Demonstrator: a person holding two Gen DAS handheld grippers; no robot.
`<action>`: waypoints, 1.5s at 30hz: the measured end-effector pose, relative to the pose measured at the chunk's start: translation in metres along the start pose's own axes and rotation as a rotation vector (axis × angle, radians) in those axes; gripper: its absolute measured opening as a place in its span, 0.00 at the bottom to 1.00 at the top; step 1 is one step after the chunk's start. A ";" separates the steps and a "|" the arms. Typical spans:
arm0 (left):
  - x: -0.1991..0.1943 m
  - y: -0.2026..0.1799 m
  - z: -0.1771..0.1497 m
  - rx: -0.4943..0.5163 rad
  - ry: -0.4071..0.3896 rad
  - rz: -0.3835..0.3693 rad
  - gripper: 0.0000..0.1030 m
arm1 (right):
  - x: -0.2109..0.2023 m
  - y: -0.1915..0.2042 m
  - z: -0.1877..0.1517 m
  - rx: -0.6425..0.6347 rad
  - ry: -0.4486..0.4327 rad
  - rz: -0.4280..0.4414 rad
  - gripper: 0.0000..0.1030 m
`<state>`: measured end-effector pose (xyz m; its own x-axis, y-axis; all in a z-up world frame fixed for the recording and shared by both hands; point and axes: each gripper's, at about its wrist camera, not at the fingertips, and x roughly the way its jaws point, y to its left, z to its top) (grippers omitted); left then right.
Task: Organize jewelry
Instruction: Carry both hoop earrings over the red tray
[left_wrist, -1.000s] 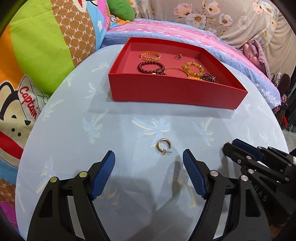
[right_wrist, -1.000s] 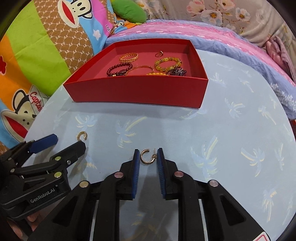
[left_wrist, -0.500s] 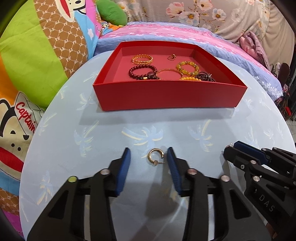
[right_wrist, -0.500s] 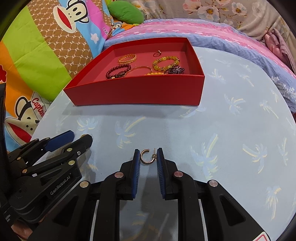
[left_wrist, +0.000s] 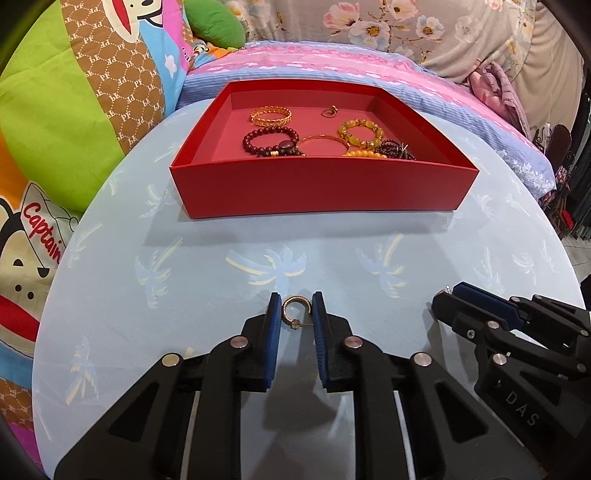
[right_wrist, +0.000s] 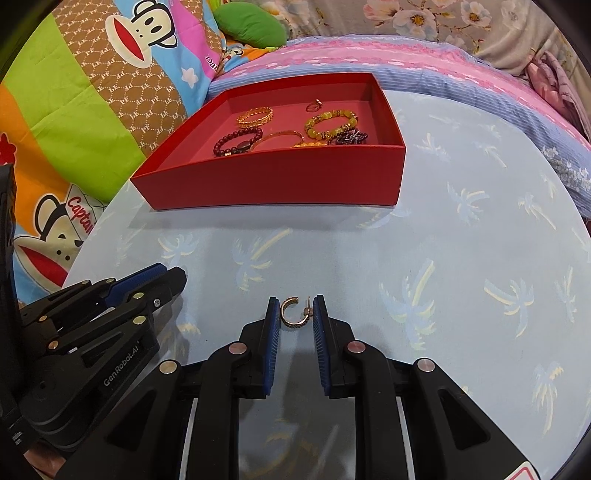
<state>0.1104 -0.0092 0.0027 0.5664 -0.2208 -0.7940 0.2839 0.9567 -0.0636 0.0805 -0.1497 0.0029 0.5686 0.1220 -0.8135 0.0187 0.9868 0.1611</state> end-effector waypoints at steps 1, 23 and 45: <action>0.000 0.000 0.000 -0.002 0.002 -0.002 0.16 | -0.001 0.000 0.000 0.003 0.000 0.004 0.17; -0.040 0.001 0.053 -0.002 -0.091 -0.041 0.16 | -0.050 0.011 0.061 -0.048 -0.149 0.048 0.17; 0.042 0.007 0.163 -0.001 -0.099 -0.002 0.16 | 0.026 -0.011 0.178 -0.028 -0.154 0.029 0.17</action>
<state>0.2627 -0.0428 0.0675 0.6395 -0.2398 -0.7305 0.2838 0.9566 -0.0657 0.2412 -0.1760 0.0795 0.6881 0.1349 -0.7130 -0.0213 0.9859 0.1660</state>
